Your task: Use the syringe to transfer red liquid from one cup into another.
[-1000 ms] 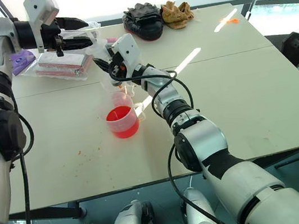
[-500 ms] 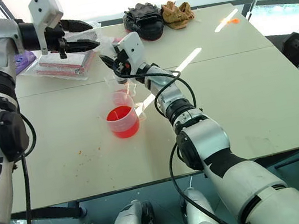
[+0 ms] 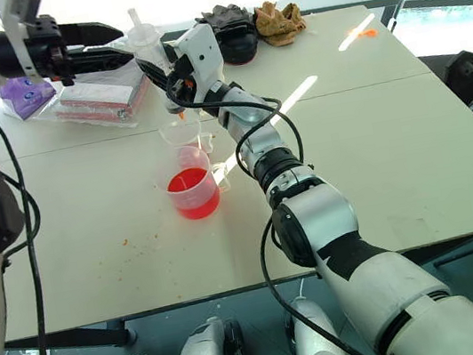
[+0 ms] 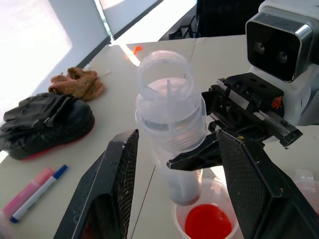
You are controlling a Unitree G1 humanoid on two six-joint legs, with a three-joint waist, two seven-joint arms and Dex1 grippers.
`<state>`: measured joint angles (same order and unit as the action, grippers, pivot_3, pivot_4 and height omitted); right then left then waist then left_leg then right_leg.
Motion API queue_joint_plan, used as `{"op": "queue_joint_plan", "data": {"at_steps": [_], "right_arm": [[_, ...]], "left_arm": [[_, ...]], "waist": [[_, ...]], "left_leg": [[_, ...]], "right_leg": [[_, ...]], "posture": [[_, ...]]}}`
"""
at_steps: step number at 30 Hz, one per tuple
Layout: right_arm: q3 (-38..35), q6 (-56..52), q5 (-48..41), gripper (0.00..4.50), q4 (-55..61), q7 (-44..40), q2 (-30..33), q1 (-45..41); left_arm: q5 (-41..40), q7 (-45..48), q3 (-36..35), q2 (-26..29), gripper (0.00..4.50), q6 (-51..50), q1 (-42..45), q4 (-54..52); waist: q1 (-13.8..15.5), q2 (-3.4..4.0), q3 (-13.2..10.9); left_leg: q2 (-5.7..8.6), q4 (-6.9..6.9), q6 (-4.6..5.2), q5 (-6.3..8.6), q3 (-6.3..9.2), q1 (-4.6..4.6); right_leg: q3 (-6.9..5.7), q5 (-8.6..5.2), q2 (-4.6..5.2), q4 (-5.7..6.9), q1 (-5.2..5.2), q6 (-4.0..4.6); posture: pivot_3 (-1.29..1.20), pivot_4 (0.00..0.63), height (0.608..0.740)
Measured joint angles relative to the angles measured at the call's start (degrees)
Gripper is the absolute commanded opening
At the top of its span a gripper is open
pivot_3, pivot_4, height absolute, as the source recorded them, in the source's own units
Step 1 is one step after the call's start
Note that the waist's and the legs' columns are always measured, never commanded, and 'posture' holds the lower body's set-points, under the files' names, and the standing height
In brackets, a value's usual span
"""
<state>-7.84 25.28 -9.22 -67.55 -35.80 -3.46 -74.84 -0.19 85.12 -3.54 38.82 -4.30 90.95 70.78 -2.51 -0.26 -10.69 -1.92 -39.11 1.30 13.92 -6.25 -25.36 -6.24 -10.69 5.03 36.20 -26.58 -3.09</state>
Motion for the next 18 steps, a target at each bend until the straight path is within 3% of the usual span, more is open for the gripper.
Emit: {"op": "queue_joint_plan", "data": {"at_steps": [4,7,11,13,14,18], "right_arm": [[-3.7,-10.1,-7.2,1.46,6.4,-2.3,0.0,-0.8],[-4.7,-20.4,-12.0,1.46,17.2,-2.7,3.5,-1.5],[-5.6,-48.2,-18.0,1.46,33.1,-1.6,19.7,-2.1],[-5.4,-59.6,-18.6,1.46,35.4,-1.9,27.1,-2.6],[-2.5,-70.8,-18.4,1.46,35.3,-2.8,33.4,-3.7],[4.9,-91.1,-16.7,1.46,34.5,-5.6,41.1,-1.6]], "left_arm": [[-5.5,-1.8,-5.3,2.4,2.58,-7.0,-0.1,-2.9],[-10.3,-4.9,-9.2,3.3,2.58,-12.6,-2.8,-10.7],[-21.7,-10.1,-13.2,2.8,2.58,-32.7,-28.2,-46.5],[-26.5,-13.0,-14.4,2.0,2.58,-41.4,-39.3,-58.6],[-31.5,-16.4,-16.2,0.4,2.58,-48.4,-47.7,-70.0],[-40.9,-25.1,-18.9,-2.1,2.58,-58.1,-58.8,-89.5]], "waist": [[0.0,-0.02,0.0],[0.2,-0.01,0.0],[0.5,0.04,0.0],[0.5,0.02,0.0],[0.4,0.02,0.0],[0.0,-0.14,0.0]], "left_leg": [[-0.04,-0.01,-0.15,-0.09,0.07,-0.04],[-0.01,-0.01,-0.16,-0.09,0.13,-0.03],[0.12,-0.05,-0.14,-0.08,0.28,-0.01],[0.12,-0.04,-0.12,-0.07,0.27,-0.04],[0.13,-0.01,-0.04,-0.01,0.26,-0.03],[0.06,0.01,0.24,0.17,0.26,0.19]], "right_leg": [[0.0,0.0,0.01,0.03,0.0,0.0],[0.0,-0.01,0.06,0.02,0.08,-0.02],[0.21,-0.03,0.17,-0.01,0.21,-0.06],[0.26,-0.03,0.12,-0.08,0.18,-0.05],[0.34,-0.06,0.18,-0.07,0.17,-0.03],[0.37,-0.07,0.05,-0.1,0.24,-0.01]], "posture": [[0.0,0.15,0.74],[0.0,0.15,0.74],[0.0,0.15,0.74],[0.0,0.15,0.74],[0.0,0.15,0.74],[0.0,0.15,0.74]]}}
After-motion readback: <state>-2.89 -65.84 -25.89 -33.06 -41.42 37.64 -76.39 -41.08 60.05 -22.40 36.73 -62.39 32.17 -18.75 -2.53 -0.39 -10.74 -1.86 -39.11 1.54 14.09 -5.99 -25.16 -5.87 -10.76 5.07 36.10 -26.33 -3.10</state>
